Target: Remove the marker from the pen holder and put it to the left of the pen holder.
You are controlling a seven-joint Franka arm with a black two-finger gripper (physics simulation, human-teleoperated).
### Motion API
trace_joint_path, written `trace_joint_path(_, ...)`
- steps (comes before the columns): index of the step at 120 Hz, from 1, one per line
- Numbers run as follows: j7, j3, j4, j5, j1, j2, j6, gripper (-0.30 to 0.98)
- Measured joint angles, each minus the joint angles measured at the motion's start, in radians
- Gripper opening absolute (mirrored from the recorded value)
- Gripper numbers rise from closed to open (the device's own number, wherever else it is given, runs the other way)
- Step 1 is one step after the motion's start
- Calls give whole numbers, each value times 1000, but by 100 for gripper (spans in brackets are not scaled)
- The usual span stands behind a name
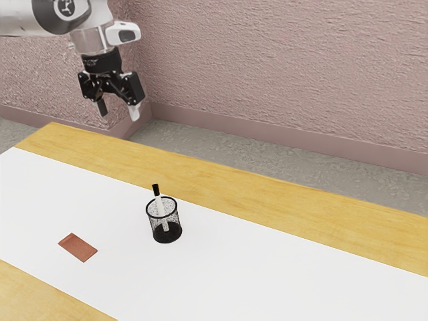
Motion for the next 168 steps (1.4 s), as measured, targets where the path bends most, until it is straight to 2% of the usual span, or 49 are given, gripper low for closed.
trace_joint_path(13, -3, 0, -25, -3, -2, 0, 4, 69)
trace_joint_path(21, -5, 2, -104, -6, -2, -1, 38, 69)
trace_joint_path(35, -8, 11, -267, -44, 0, 9, 167, 69)
trace_joint_path(65, -13, 14, -391, -102, 27, 67, 416, 69)
trace_joint_path(92, -14, 12, -400, -123, 34, 145, 552, 69)
trace_joint_path(131, -11, 12, -378, -147, 35, 241, 646, 64)
trace_joint_path(168, -7, 14, -361, -169, 36, 269, 663, 37)
